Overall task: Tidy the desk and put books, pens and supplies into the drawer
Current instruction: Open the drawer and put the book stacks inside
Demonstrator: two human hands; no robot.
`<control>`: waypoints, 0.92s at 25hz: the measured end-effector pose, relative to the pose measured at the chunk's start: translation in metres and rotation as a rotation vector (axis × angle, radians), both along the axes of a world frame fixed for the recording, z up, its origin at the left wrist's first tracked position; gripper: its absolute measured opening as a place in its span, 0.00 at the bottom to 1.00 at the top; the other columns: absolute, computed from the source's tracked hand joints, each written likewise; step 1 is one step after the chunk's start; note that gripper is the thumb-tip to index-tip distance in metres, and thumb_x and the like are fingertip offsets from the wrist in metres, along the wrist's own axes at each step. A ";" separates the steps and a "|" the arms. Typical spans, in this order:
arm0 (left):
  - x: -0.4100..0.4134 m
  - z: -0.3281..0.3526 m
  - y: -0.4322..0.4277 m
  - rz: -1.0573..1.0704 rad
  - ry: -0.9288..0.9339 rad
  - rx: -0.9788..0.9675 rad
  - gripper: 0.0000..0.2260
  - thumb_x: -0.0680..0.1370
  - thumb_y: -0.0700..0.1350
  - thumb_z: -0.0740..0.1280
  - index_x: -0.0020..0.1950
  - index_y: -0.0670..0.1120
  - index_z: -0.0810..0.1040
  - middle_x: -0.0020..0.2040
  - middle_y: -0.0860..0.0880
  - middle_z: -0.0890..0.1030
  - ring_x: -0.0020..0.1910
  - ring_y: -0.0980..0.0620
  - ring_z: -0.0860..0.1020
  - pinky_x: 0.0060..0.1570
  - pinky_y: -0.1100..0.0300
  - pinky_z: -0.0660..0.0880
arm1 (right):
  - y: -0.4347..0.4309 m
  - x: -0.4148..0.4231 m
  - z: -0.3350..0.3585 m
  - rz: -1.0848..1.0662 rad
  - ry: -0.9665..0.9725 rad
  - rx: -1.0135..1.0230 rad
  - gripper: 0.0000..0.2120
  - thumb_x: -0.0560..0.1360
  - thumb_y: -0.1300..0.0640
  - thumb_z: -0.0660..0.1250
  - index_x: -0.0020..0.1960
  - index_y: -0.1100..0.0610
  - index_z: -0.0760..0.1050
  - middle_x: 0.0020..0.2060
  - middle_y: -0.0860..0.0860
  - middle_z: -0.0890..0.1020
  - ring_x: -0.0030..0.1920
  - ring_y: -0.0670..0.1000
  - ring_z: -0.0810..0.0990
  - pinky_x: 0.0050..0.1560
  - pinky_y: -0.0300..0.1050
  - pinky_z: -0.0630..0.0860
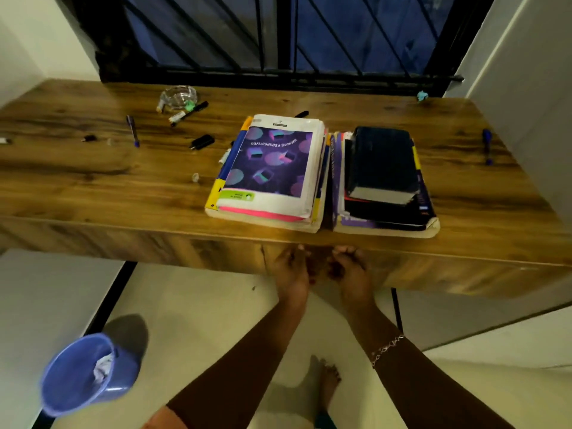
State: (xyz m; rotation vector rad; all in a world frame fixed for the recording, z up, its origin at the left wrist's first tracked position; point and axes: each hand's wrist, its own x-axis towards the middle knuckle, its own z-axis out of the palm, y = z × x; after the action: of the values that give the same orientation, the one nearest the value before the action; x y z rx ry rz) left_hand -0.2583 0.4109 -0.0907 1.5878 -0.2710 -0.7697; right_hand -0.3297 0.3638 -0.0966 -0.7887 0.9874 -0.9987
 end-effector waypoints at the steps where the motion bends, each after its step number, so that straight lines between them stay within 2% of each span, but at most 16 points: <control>1: 0.010 -0.009 0.007 0.050 0.166 0.038 0.13 0.80 0.42 0.58 0.37 0.47 0.74 0.34 0.46 0.77 0.27 0.52 0.76 0.28 0.62 0.73 | 0.001 -0.001 -0.011 -0.013 -0.001 0.163 0.13 0.75 0.70 0.59 0.36 0.57 0.71 0.22 0.46 0.79 0.25 0.42 0.78 0.27 0.37 0.75; 3: 0.036 -0.030 0.021 0.101 0.444 0.052 0.14 0.81 0.42 0.57 0.35 0.43 0.72 0.33 0.45 0.74 0.22 0.54 0.74 0.24 0.66 0.69 | -0.003 -0.007 -0.034 -0.071 0.022 0.423 0.12 0.76 0.70 0.57 0.36 0.59 0.70 0.24 0.51 0.79 0.26 0.47 0.78 0.22 0.33 0.74; 4: 0.049 -0.040 0.025 0.126 0.542 0.050 0.15 0.81 0.44 0.56 0.37 0.42 0.72 0.35 0.44 0.73 0.25 0.52 0.76 0.27 0.64 0.72 | -0.007 -0.012 -0.044 -0.099 0.019 0.502 0.11 0.76 0.70 0.56 0.37 0.61 0.69 0.29 0.55 0.77 0.30 0.50 0.77 0.22 0.33 0.74; 5: 0.061 -0.050 0.028 0.160 0.611 0.050 0.15 0.82 0.48 0.55 0.42 0.40 0.73 0.39 0.42 0.74 0.33 0.49 0.78 0.35 0.59 0.75 | -0.013 -0.017 -0.054 -0.119 0.019 0.550 0.11 0.76 0.70 0.55 0.37 0.61 0.69 0.32 0.56 0.75 0.33 0.51 0.74 0.23 0.34 0.75; 6: 0.071 -0.059 0.029 0.184 0.682 0.045 0.17 0.81 0.52 0.54 0.52 0.39 0.73 0.48 0.40 0.76 0.45 0.45 0.78 0.46 0.53 0.75 | -0.017 -0.020 -0.063 -0.123 0.038 0.567 0.11 0.76 0.69 0.55 0.36 0.61 0.68 0.33 0.56 0.72 0.34 0.51 0.72 0.25 0.35 0.75; 7: 0.080 -0.067 0.028 0.206 0.757 0.033 0.23 0.81 0.55 0.53 0.64 0.38 0.68 0.59 0.38 0.73 0.58 0.41 0.75 0.57 0.48 0.72 | -0.022 -0.023 -0.073 -0.111 0.088 0.565 0.11 0.76 0.69 0.55 0.36 0.59 0.67 0.34 0.55 0.71 0.34 0.51 0.70 0.26 0.37 0.74; 8: 0.088 -0.073 0.027 0.221 0.822 0.016 0.28 0.80 0.58 0.52 0.71 0.38 0.60 0.68 0.38 0.67 0.67 0.39 0.68 0.65 0.45 0.67 | -0.025 -0.024 -0.081 -0.091 0.142 0.552 0.11 0.76 0.68 0.55 0.37 0.58 0.67 0.35 0.54 0.70 0.34 0.50 0.69 0.29 0.36 0.72; 9: 0.093 -0.076 0.025 0.235 0.860 -0.005 0.32 0.80 0.61 0.50 0.74 0.39 0.53 0.73 0.38 0.60 0.72 0.38 0.61 0.69 0.43 0.61 | -0.027 -0.023 -0.086 -0.064 0.176 0.535 0.11 0.76 0.67 0.55 0.38 0.56 0.68 0.36 0.53 0.70 0.35 0.49 0.70 0.31 0.36 0.71; 11: 0.097 -0.080 0.022 0.265 0.904 -0.049 0.36 0.78 0.65 0.48 0.76 0.40 0.48 0.76 0.39 0.54 0.74 0.38 0.55 0.71 0.41 0.56 | -0.030 -0.019 -0.091 -0.105 0.112 0.545 0.11 0.75 0.68 0.56 0.39 0.54 0.70 0.37 0.51 0.72 0.37 0.48 0.71 0.29 0.36 0.73; 13: 0.099 -0.088 0.021 0.286 0.915 -0.113 0.40 0.75 0.69 0.47 0.76 0.41 0.49 0.76 0.40 0.54 0.75 0.39 0.53 0.72 0.40 0.52 | -0.035 -0.018 -0.091 -0.212 -0.056 0.542 0.15 0.65 0.71 0.57 0.39 0.52 0.70 0.39 0.49 0.74 0.39 0.49 0.73 0.24 0.31 0.73; 15: 0.098 -0.095 0.021 0.286 0.920 -0.219 0.42 0.73 0.72 0.45 0.76 0.42 0.50 0.76 0.41 0.55 0.75 0.40 0.54 0.72 0.39 0.49 | -0.037 -0.019 -0.082 -0.263 -0.174 0.548 0.18 0.55 0.69 0.56 0.40 0.52 0.70 0.40 0.50 0.74 0.40 0.50 0.74 0.30 0.35 0.76; 16: 0.099 -0.099 0.021 0.285 0.922 -0.256 0.43 0.72 0.72 0.44 0.76 0.42 0.51 0.76 0.42 0.56 0.75 0.41 0.55 0.73 0.40 0.48 | -0.037 -0.020 -0.078 -0.274 -0.195 0.577 0.18 0.54 0.68 0.56 0.40 0.53 0.69 0.41 0.51 0.74 0.40 0.51 0.74 0.35 0.39 0.75; 18: 0.100 -0.103 0.023 0.280 0.927 -0.261 0.44 0.72 0.73 0.44 0.76 0.42 0.52 0.76 0.41 0.57 0.75 0.42 0.55 0.74 0.43 0.48 | -0.034 -0.024 -0.075 -0.274 -0.181 0.625 0.16 0.56 0.69 0.55 0.40 0.55 0.68 0.41 0.53 0.73 0.39 0.52 0.72 0.41 0.42 0.70; 21: 0.098 -0.103 0.031 0.279 0.880 -0.168 0.45 0.72 0.73 0.44 0.75 0.41 0.53 0.75 0.40 0.58 0.74 0.40 0.57 0.73 0.45 0.52 | -0.027 -0.029 -0.079 -0.239 -0.112 0.683 0.13 0.66 0.72 0.51 0.39 0.56 0.67 0.40 0.54 0.73 0.39 0.53 0.73 0.45 0.45 0.71; 23: 0.091 -0.108 0.044 0.290 0.857 -0.144 0.44 0.72 0.73 0.44 0.76 0.41 0.53 0.75 0.39 0.58 0.74 0.39 0.58 0.72 0.45 0.55 | -0.015 -0.038 -0.086 -0.214 -0.079 0.687 0.14 0.65 0.73 0.51 0.40 0.56 0.68 0.41 0.54 0.74 0.41 0.53 0.74 0.50 0.47 0.71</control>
State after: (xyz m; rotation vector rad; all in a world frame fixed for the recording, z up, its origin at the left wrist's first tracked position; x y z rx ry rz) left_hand -0.1669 0.4551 -0.1991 1.0111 0.5050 -1.0921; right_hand -0.3673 0.3487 -0.1822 -0.0740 1.2600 -0.7814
